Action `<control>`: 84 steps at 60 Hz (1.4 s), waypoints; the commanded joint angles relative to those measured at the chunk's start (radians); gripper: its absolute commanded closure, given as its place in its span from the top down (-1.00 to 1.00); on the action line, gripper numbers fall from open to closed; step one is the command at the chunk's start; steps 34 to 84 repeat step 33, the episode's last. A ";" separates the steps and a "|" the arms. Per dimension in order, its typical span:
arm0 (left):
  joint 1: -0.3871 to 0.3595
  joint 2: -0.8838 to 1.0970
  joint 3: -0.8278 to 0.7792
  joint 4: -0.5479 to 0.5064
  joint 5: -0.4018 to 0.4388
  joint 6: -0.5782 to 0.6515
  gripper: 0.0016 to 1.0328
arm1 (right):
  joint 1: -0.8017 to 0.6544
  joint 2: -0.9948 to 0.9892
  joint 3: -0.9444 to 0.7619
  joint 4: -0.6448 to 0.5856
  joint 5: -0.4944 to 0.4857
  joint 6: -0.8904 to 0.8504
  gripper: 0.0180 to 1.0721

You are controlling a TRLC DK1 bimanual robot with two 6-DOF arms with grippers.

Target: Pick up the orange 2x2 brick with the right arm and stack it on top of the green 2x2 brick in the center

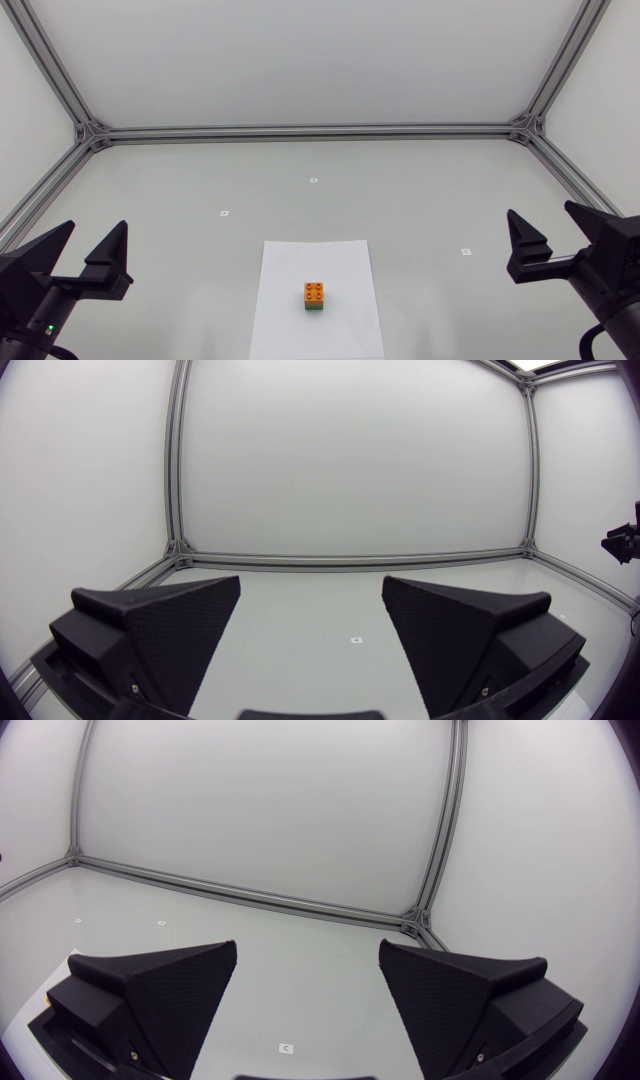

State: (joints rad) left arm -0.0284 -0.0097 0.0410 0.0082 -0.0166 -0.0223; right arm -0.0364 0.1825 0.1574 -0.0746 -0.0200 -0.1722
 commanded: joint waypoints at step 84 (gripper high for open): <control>-0.001 -0.004 -0.041 -0.011 0.003 0.005 0.92 | 0.036 -0.183 -0.157 0.075 0.020 0.172 0.93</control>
